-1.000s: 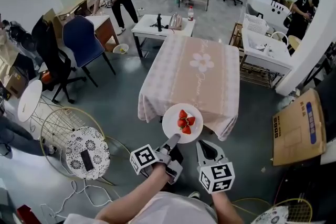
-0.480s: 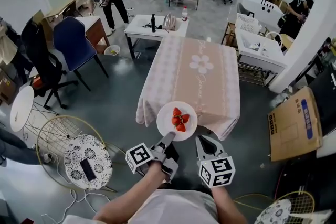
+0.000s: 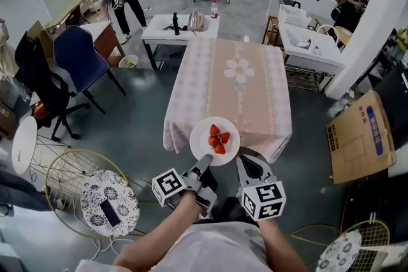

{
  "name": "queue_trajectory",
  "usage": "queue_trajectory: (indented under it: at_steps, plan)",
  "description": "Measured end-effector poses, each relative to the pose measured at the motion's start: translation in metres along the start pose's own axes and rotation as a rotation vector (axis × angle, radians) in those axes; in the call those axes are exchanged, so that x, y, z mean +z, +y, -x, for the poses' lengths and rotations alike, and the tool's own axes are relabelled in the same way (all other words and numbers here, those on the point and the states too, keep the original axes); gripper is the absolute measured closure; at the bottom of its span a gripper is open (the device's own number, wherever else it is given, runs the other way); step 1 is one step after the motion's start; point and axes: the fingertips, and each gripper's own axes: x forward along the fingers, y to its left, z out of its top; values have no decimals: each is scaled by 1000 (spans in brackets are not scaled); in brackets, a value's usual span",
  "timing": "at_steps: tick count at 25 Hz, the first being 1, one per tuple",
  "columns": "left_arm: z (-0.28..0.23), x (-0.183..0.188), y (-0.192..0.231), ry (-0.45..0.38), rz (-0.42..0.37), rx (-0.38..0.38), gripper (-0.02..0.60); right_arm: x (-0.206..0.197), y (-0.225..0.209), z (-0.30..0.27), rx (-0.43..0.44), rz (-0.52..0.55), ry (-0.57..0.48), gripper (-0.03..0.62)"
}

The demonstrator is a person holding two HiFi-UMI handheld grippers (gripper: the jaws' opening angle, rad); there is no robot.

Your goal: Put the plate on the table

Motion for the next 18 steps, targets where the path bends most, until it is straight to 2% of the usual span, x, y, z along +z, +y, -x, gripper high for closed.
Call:
queue_trajectory:
  at_steps: [9, 18]
  plan:
    - [-64, 13, 0, -12, -26, 32, 561, 10, -50, -46, 41, -24, -3, 589]
    - [-146, 28, 2, -42, -28, 78, 561, 29, -124, -98, 79, -36, 19, 589]
